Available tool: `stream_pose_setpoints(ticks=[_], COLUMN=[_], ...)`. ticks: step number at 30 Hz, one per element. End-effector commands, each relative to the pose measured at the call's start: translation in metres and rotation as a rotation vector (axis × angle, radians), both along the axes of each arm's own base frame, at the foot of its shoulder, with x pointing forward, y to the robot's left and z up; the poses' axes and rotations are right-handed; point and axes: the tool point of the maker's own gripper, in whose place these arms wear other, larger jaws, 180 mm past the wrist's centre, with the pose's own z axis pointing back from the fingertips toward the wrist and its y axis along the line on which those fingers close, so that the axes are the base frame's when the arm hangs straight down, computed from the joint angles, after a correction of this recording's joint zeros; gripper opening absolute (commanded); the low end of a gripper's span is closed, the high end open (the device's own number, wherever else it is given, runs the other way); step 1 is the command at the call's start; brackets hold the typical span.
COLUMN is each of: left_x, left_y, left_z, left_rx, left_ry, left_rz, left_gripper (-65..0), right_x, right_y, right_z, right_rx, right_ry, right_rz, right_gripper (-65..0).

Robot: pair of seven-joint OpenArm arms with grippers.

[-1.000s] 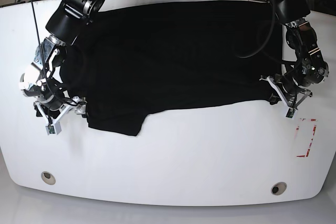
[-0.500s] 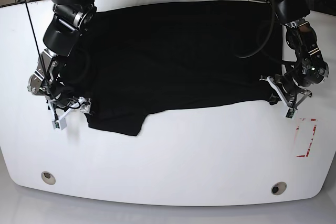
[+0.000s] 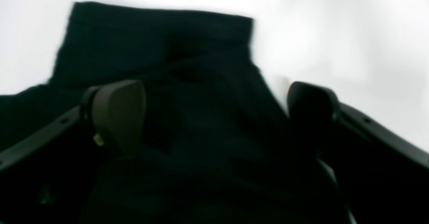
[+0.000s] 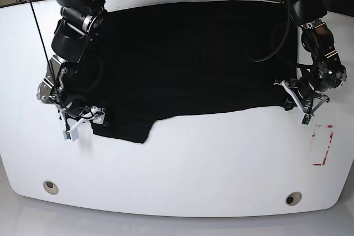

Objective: Layout the t-shirt on the table in an organized manner, then fold the t-shirt properly
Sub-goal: 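Carry the held hem over onto the collar edge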

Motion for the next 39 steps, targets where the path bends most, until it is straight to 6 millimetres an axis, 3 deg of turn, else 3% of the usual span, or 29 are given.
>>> stream_pose_setpoints(ticks=[1,4,7,13,16,20,24,32,39], left_x=[0.013,0.013,0.013,0.013,0.013,0.013,0.015,0.021,0.024], left_y=[0.004,0.004,0.004,0.003,0.002,0.002,0.001,0.001,0.001], left_z=[0.019,0.019,0.019,0.019,0.019,0.019,0.021,0.029,0.032], left_rx=[0.006,0.006,0.005,0.005,0.002,0.000,0.000,0.000,-0.001], left_ry=[-0.066,-0.066,-0.066,-0.065,-0.065,-0.065,-0.071,-0.093,-0.103], left_rz=[-0.002,-0.002,-0.001,-0.003,-0.003,-0.003,-0.004,-0.005,-0.003], left_gripper=[-63.7,-63.7,-63.7,-63.6,-63.6,-63.6,-63.6,-63.7,-63.7], right_x=[0.008,0.007,0.006,0.006,0.008,0.009,0.014,0.001,-0.016], right_y=[-0.003,-0.003,-0.003,-0.004,-0.004,-0.007,-0.017,-0.035,-0.047], right_z=[0.012,0.011,0.010,0.010,0.012,0.016,0.035,0.066,0.080], right_rx=[-0.010,-0.010,-0.010,-0.011,-0.011,-0.018,-0.066,-0.207,-0.301], right_ry=[-0.015,-0.015,-0.014,-0.015,-0.020,-0.025,-0.074,-0.080,-0.063], right_rz=[0.009,0.008,0.007,0.006,0.006,0.005,0.000,0.011,0.013], right_gripper=[0.0,-2.9,-13.8,-50.7,-64.0,-64.5,-64.4,-64.2,-63.9])
